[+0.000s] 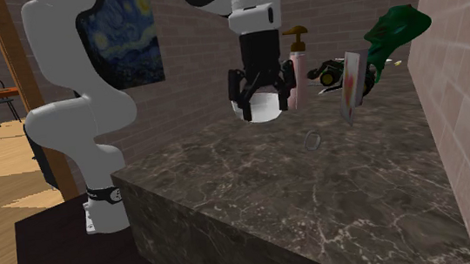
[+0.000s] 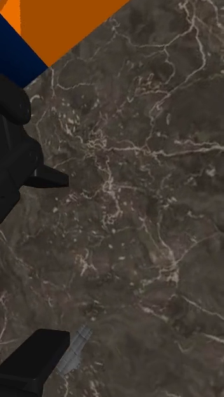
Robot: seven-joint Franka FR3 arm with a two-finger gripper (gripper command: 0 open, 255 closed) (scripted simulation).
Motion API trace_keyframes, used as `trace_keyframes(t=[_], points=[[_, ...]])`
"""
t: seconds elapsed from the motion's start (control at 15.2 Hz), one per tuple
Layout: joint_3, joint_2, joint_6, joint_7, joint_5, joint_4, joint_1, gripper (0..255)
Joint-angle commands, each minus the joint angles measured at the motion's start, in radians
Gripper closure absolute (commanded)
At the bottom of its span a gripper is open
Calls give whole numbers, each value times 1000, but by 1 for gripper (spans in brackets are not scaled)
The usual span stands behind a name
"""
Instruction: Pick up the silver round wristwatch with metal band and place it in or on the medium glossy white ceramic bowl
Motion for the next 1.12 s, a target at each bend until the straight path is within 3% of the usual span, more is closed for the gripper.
trace_keyframes(t=[0.0,0.4,1.06], points=[[37,74,29,58,-17,46,-1,0],[121,302,80,238,-115,211,14,0],[122,352,176,261,-147,157,20,0]])
